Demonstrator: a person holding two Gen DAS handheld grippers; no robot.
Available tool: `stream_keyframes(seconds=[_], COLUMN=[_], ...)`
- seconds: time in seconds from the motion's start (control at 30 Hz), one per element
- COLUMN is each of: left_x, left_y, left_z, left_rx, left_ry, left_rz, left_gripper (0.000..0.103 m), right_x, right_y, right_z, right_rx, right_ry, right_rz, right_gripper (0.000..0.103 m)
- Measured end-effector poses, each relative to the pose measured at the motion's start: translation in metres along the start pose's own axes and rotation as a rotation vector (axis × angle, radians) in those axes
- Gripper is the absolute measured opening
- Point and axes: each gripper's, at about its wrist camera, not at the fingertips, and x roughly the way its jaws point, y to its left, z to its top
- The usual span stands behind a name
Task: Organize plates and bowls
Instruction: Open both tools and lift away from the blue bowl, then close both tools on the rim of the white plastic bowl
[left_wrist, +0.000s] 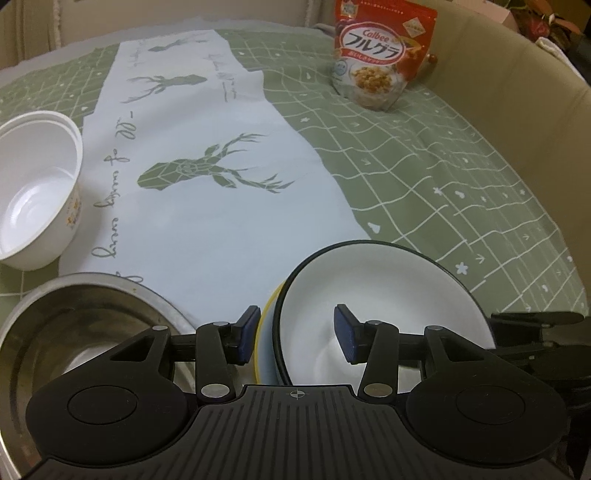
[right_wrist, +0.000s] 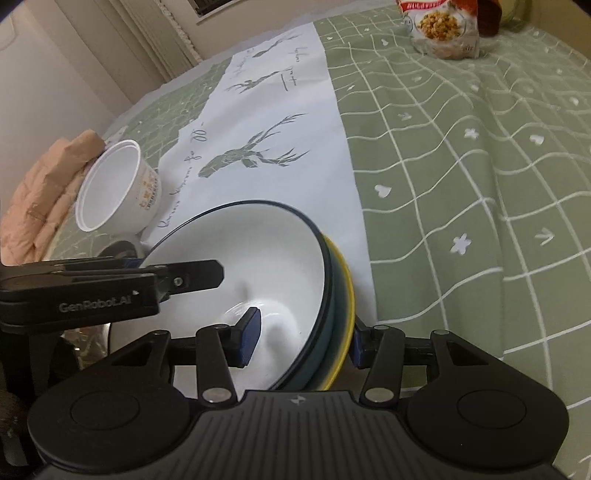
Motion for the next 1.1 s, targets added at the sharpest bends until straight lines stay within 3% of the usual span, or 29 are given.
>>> stream_keyframes(seconds=[0.1, 0.23, 0.37, 0.57, 0.67, 0.73, 0.8, 0.87, 0.93, 1.1], left_x=[-0.008, -0.034, -0.064, -0.099, -0.104, -0.101, -0.094, -0.083, -0.070, -0.052], left_y=[0.009, 0.035, 0.076, 0.161, 0.216, 0.246, 0.261, 0.264, 0.262, 0.260], left_z=[-0.002, -0.001, 0.006, 0.014, 0.003, 0.003, 0.005, 0.007, 0.010, 0.007], left_rx=[-0.028, -0.090, -0.170, -0.284, -0.433, -0.537, -0.573, -0.582, -0.569, -0.537], left_ry=[-0.020, -0.095, -0.192, -0.366, -0.443, -0.437, -0.425, -0.404, -0.373, -0.313], left_rz=[-0.041, -0.119, -0.151, -0.040, 0.038, 0.057, 0.023, -0.015, -0.008, 0.066], left_gripper=[0.037, 0.036, 0.036, 0.036, 0.036, 0.036, 0.036, 0.036, 0.036, 0.036], right_x=[-0.012, -0.032, -0.032, 0.005, 0.028, 0.042, 0.052, 0.060, 0.066, 0.101], right_y=[0.012, 0.030, 0.064, 0.128, 0.158, 0.178, 0.196, 0.212, 0.223, 0.241], right_z=[0.007, 0.029, 0.055, 0.093, 0.106, 0.115, 0.123, 0.130, 0.133, 0.141], right_rx=[-0.060, -0.100, -0.153, -0.193, -0.215, -0.218, -0.220, -0.222, -0.218, -0.249], right_ry=[-0.046, -0.102, -0.127, -0.042, 0.008, 0.025, 0.016, -0.018, -0.063, -0.037], right_rz=[-0.092, -0.196, -0.244, -0.226, -0.220, -0.215, -0.214, -0.202, -0.196, -0.128], right_gripper=[0.049, 0.049, 0.059, 0.062, 0.068, 0.070, 0.075, 0.085, 0.088, 0.086])
